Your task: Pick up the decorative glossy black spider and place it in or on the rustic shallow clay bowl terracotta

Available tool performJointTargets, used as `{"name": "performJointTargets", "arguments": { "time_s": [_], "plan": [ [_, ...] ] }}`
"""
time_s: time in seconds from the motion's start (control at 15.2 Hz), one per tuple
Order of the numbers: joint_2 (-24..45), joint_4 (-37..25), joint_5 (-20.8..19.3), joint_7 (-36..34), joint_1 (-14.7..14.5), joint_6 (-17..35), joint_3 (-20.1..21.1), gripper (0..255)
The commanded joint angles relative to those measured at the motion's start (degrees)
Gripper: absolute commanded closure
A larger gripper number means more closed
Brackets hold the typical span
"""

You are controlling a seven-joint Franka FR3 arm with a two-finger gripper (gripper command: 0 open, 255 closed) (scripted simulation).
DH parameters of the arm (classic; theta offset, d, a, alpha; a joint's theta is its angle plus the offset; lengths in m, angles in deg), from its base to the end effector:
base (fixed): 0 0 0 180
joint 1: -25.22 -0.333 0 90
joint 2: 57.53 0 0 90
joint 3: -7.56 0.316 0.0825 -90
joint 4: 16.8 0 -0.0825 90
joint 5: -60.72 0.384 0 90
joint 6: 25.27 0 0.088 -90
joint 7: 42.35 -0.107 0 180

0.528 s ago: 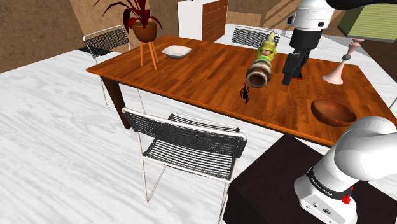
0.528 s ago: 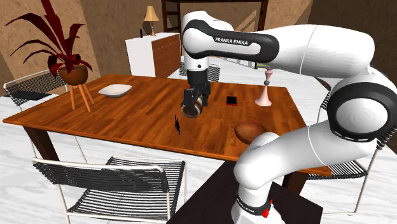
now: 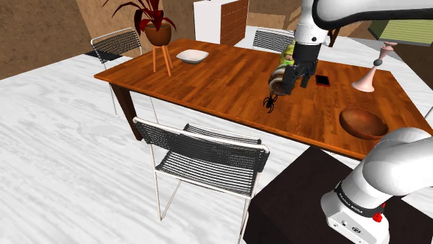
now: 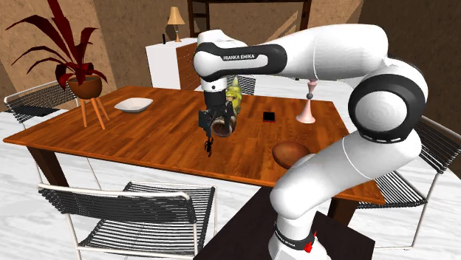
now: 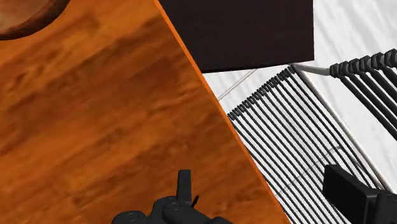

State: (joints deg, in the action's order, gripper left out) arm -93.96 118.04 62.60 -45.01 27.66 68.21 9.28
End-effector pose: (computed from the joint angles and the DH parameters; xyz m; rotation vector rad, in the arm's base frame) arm 0.3493 0.0007 0.5474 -3.1232 0.1078 0.1351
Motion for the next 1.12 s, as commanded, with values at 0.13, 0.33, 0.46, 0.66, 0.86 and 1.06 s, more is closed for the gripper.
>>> {"name": "performJointTargets", "arguments": {
  "time_s": [0.13, 0.33, 0.46, 0.66, 0.86, 1.06],
  "plan": [
    [7.53, -1.01, -0.27, -6.0, 2.12, 6.54, 1.17, 0],
    [13.59, -2.82, -0.87, -10.33, 3.67, 10.72, 1.65, 0],
    [17.67, -4.34, -1.41, -13.21, 4.66, 13.2, 1.81, 0],
    [23.78, -7.05, -2.37, -17.5, 6.03, 16.47, 1.76, 0],
    [27.95, -8.49, -3.07, -20.29, 6.85, 19.1, 1.53, 0],
    [28.52, -6.71, -3.14, -20.34, 6.86, 21.45, 1.5, 0]
  ]
}}
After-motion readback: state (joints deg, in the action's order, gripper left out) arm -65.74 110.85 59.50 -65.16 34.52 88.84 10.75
